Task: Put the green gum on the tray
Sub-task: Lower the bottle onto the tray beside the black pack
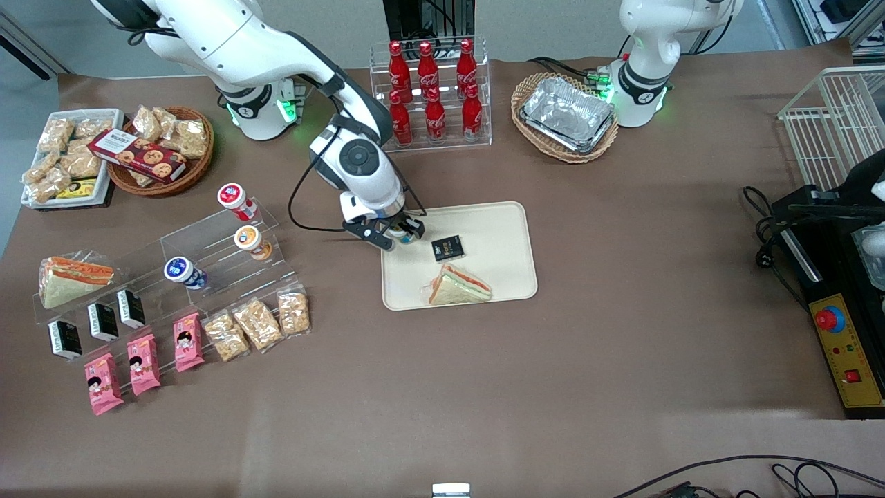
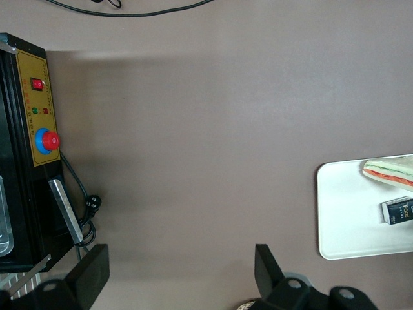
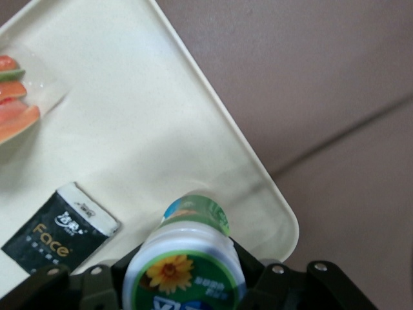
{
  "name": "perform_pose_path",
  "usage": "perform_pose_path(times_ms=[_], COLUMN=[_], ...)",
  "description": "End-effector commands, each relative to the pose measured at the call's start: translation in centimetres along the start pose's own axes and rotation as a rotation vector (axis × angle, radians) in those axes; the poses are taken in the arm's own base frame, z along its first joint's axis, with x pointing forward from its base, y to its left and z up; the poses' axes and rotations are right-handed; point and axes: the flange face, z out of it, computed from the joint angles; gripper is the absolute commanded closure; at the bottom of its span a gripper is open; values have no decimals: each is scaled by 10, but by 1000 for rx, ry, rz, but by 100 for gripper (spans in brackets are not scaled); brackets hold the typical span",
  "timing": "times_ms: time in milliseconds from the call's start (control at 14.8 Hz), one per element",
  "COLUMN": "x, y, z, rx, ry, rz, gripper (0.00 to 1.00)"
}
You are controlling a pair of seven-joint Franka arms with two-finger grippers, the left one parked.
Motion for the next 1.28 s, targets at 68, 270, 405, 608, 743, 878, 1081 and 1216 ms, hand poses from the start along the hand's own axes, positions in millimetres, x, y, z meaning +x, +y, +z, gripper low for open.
perform_pose_path(times_ms=[68, 270, 405, 608, 743, 878, 1081, 1216], x=[-8, -9, -8, -8, -6, -6, -2, -1], y=[2, 4, 4, 2, 1, -2, -1, 0], z=[20, 27, 27, 23, 14, -4, -39, -61], rx=[-21, -30, -31, -23, -16, 3, -21, -43], ry=[70, 108, 111, 116, 128, 149, 203, 229], rz=[6, 2, 5, 3, 5, -1, -10, -24], gripper=[0, 0, 0, 0, 0, 0, 0, 0])
